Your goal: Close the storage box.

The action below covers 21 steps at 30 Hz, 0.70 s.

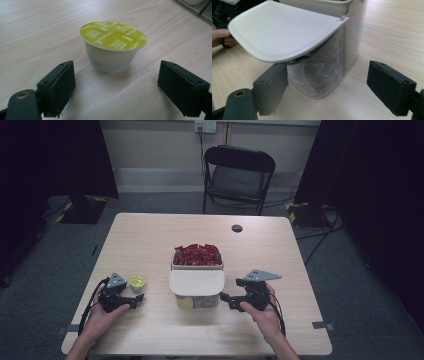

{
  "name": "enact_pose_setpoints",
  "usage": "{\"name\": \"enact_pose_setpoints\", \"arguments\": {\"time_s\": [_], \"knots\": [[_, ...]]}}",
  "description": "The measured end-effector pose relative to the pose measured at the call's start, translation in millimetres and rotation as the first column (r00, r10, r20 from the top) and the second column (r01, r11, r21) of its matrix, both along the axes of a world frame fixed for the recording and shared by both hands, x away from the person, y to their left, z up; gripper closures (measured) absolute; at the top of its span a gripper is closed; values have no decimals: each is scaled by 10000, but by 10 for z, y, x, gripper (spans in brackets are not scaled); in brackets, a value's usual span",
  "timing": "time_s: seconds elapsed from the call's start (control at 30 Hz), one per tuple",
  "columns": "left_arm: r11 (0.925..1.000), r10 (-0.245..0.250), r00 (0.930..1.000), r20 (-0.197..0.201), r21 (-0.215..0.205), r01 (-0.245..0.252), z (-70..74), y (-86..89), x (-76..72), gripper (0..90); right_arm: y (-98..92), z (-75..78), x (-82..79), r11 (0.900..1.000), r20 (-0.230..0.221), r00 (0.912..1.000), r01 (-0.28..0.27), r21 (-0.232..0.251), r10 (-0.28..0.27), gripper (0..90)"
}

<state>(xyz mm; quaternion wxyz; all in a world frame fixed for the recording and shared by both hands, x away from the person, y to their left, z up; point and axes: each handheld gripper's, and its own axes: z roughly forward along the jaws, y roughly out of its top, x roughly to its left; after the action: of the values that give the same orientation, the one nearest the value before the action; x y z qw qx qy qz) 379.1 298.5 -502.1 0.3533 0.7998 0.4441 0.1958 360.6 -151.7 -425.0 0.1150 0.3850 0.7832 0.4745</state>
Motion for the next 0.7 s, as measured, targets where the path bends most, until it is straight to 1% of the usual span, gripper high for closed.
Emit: {"name": "enact_pose_setpoints", "arguments": {"time_s": [0.03,0.17,0.27,0.37,0.47,0.53,0.7], "knots": [[10000,4,10000,-1,-4,-4,0,0,0,140,-24,-5,5,9999,13,10000,88,-107,-88,167],[10000,2,10000,-2,-7,-2,0,0,0,140,-125,-24,16,9993,-68,9993,361,-59,-362,167],[10000,-8,10000,-6,11,8,0,0,0,140,-176,1,37,9988,65,9988,487,10,-487,166],[10000,-7,10000,-6,11,7,0,1,0,140,-215,53,93,9974,211,9972,718,45,-719,159],[10000,3,10000,-2,-7,-3,0,0,0,140,-282,104,175,9944,351,9940,1027,235,-1035,139],[10000,-3,10000,-3,-17,3,0,1,1,140,-318,123,205,9937,465,9930,1075,321,-1089,140],[10000,-19,10000,-12,-38,19,-1,2,1,140,-462,98,295,9850,251,9849,1705,254,-1711,141]]}}
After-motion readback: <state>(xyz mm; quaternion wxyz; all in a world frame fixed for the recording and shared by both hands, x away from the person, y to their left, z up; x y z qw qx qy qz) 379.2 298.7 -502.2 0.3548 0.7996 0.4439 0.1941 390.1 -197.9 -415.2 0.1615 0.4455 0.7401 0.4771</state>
